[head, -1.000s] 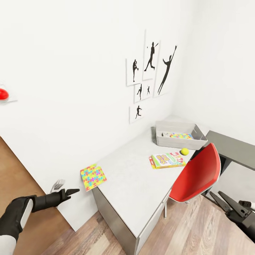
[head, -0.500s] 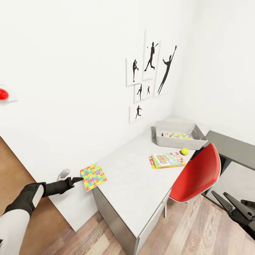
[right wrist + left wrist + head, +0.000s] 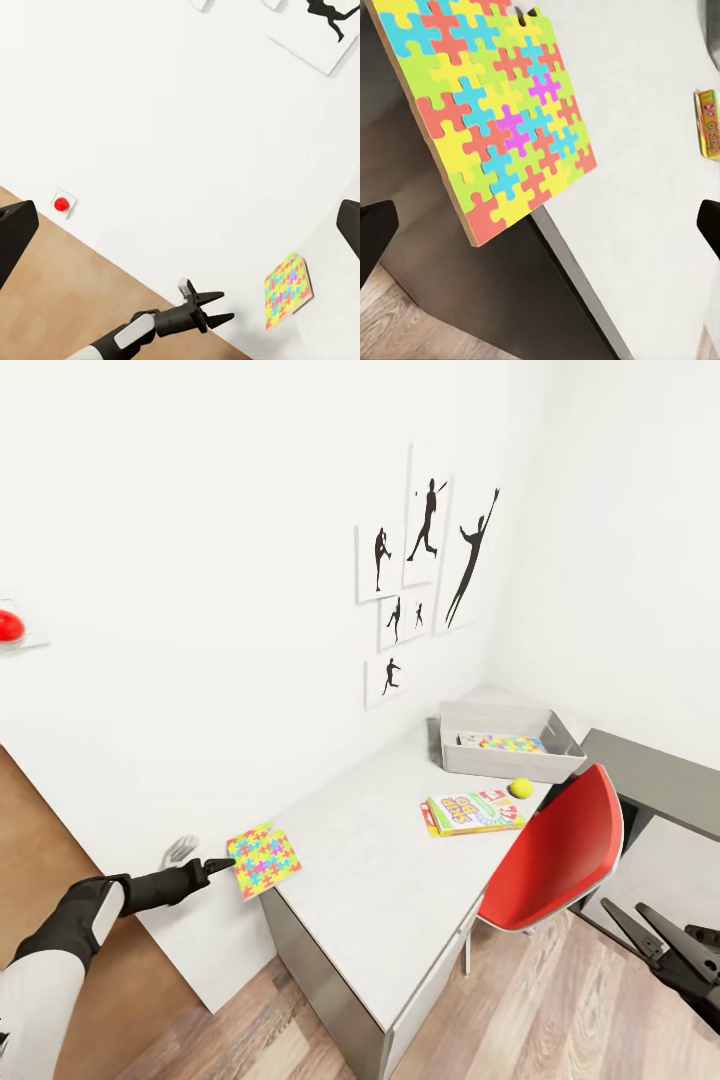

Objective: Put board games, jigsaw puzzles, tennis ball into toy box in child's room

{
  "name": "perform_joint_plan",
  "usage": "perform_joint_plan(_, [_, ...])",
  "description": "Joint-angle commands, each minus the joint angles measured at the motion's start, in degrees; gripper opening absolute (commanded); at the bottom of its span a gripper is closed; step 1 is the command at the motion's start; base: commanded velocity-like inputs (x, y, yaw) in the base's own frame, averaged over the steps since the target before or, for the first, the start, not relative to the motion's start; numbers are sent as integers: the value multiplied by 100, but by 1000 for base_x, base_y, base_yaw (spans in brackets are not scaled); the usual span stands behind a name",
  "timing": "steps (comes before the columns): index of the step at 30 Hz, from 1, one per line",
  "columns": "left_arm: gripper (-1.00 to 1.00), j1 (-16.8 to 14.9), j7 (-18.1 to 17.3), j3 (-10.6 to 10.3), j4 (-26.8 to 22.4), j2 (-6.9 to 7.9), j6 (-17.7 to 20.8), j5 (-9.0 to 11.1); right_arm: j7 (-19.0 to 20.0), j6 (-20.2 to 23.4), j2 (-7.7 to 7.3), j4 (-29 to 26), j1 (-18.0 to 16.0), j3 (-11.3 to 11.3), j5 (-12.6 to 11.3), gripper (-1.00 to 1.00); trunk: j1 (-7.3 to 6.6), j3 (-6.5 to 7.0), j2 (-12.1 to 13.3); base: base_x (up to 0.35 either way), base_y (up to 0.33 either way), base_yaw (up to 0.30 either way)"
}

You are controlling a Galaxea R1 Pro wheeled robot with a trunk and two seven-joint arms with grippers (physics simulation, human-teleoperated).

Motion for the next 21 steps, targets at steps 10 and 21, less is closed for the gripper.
perform_joint_plan(10, [100,-5,-4,11,2,-14,49,19,-6,70,1,-3,0,-1,-29,100,3,-10,-11,0,0,0])
perform_joint_plan(21, [100,-5,-9,50,2,0,73,27,-11,81,1,0,0,-1,-29,100,3,-10,-11,0,0,0])
